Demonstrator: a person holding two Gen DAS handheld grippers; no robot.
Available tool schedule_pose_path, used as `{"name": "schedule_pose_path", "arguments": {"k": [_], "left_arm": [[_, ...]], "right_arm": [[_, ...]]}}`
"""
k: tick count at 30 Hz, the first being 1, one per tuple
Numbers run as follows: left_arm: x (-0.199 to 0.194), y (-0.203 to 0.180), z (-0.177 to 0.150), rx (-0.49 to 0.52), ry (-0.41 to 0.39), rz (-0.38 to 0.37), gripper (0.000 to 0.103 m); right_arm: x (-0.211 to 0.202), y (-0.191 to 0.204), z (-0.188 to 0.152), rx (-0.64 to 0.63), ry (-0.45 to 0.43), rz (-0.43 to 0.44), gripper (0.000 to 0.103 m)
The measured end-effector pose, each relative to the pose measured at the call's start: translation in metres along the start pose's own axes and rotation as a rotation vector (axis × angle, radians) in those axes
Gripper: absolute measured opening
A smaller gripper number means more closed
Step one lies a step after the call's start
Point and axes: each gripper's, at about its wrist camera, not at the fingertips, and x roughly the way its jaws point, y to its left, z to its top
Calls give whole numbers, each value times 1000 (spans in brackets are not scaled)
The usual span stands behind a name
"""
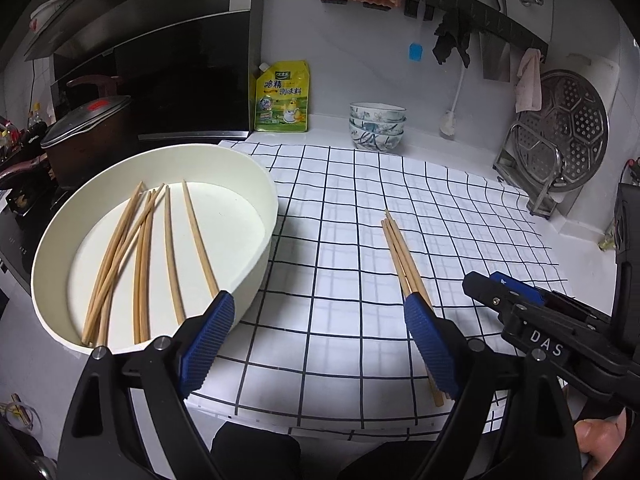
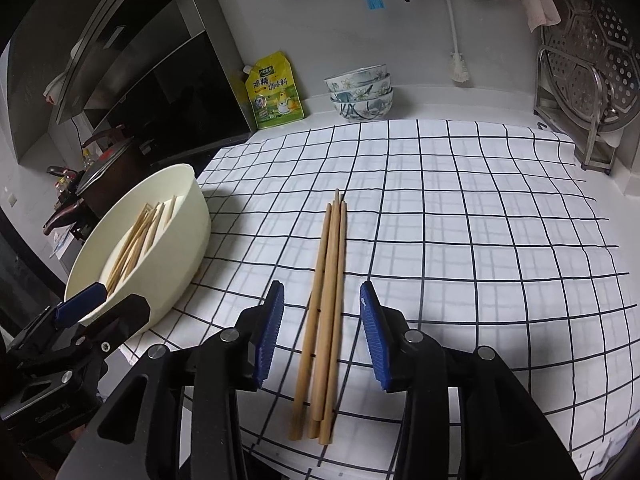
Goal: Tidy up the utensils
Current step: 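Lower both open tools over the remaining chopstick bundle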
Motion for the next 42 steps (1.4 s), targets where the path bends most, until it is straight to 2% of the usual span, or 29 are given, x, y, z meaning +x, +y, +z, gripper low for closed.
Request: {"name": "schedule_pose_path", "arguments": {"k": [18,25,38,42], "left_arm": [[11,-7,-9,-5,30,44,88],[14,-9,-14,-6,39,60,88],[20,-11,-21,7,55,72,88],[21,-8,-20,-2,57,75,88]], "right_arm": [[20,-19,-8,1,52,7,41],[33,-23,-15,-13,98,-25,43],[49,-14,-24,-108,123,-120,43],[50,-12,-26,-118,128,-121,43]]}}
